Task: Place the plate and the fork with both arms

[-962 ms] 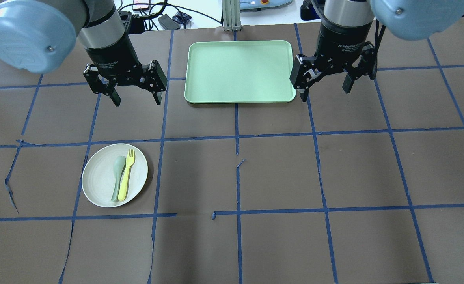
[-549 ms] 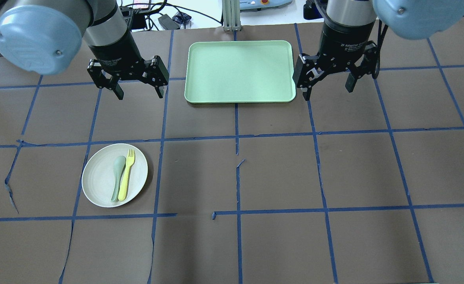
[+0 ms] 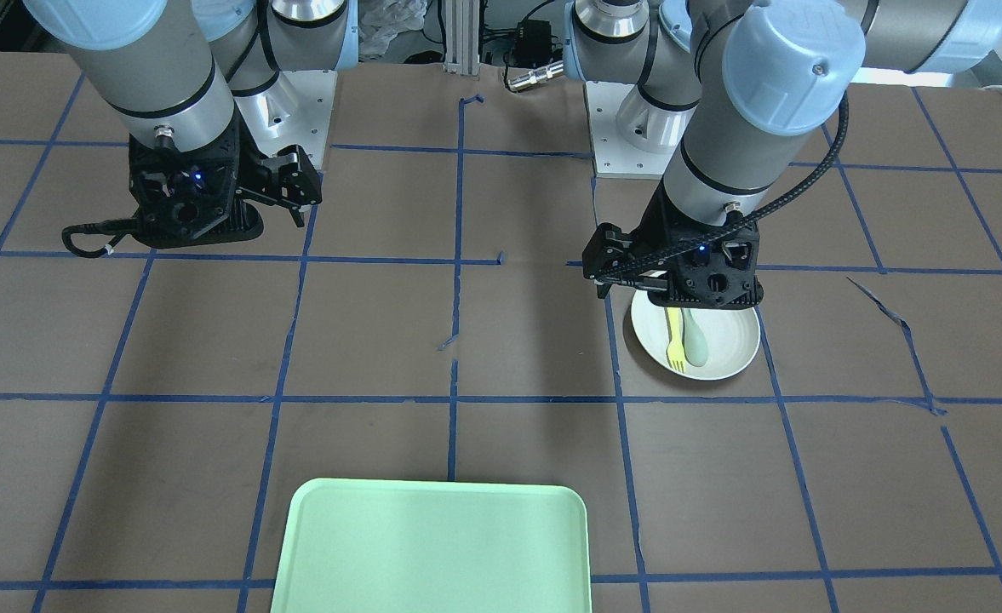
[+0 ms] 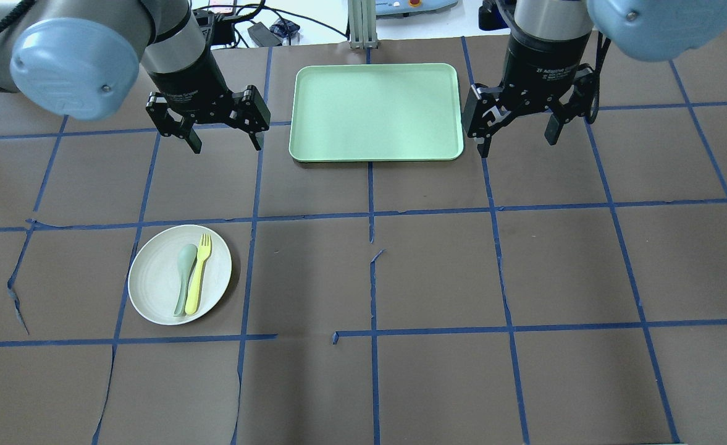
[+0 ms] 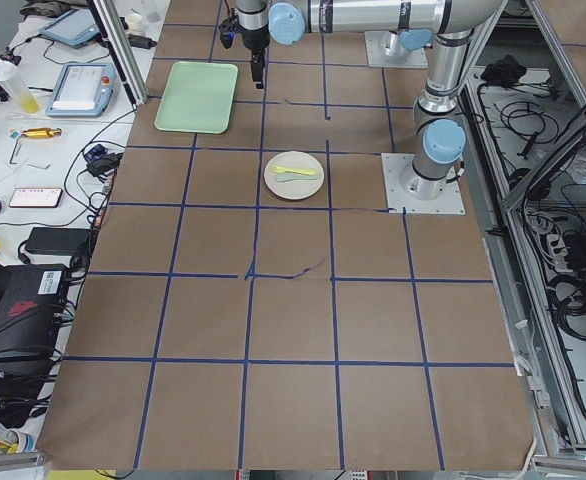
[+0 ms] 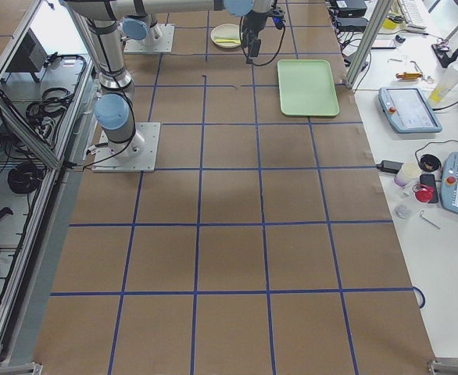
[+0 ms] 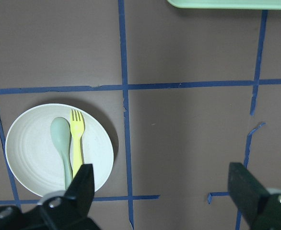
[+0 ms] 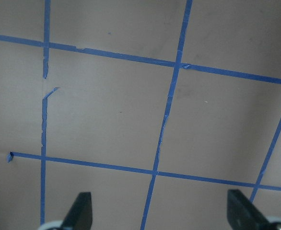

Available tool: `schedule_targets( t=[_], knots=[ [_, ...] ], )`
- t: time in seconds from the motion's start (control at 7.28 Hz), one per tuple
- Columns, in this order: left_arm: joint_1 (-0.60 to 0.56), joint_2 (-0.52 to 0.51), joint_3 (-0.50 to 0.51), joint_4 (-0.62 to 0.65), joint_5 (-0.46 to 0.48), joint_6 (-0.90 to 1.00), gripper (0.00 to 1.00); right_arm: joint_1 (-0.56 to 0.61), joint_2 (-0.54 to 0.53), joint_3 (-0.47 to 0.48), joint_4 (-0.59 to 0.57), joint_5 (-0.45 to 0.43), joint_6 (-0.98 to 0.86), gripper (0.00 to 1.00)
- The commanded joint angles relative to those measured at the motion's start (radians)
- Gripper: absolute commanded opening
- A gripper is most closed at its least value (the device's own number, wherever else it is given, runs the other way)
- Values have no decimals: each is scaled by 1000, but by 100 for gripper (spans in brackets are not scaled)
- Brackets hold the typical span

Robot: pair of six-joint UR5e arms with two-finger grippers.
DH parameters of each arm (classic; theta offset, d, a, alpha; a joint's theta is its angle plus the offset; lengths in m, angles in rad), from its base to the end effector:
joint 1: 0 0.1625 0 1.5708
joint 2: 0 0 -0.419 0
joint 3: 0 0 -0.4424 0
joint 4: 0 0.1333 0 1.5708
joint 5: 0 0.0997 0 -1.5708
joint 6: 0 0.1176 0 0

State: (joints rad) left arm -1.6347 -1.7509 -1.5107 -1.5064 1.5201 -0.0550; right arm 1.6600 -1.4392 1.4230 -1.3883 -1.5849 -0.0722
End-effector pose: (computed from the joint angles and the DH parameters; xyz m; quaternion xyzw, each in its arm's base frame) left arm -0.1778 -0.5972 0.3989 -0.0037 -0.9993 -0.0293 0.0236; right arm 0.1824 -0.5622 0.4526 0.0809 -0.9932 -0.0830 0.0077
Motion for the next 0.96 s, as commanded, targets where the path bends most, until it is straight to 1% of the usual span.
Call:
schedule_targets(
  t=[0.0,0.14,0.27,0.41,0.69,0.82],
  knots=[
    [-2,-6,0,-4,-34,-8,100,1,-1,1,5,-1,2,100],
    [-1,-4,0,-2,-28,-2,100,1,0,1,-8,-4,2,100],
    [1,-2,-5,-8,-3,9,100,1,3,2,-9,-29,-1,100],
    [1,-2,-5,-8,65,9,100,3,6,1,-6,-50,-11,100],
    [12,11,-16,-9,90,7,100,3,40,-1,-21,-40,3,100],
    [62,23,-22,-9,91,7,100,3,58,1,-62,-35,3,100]
  ],
)
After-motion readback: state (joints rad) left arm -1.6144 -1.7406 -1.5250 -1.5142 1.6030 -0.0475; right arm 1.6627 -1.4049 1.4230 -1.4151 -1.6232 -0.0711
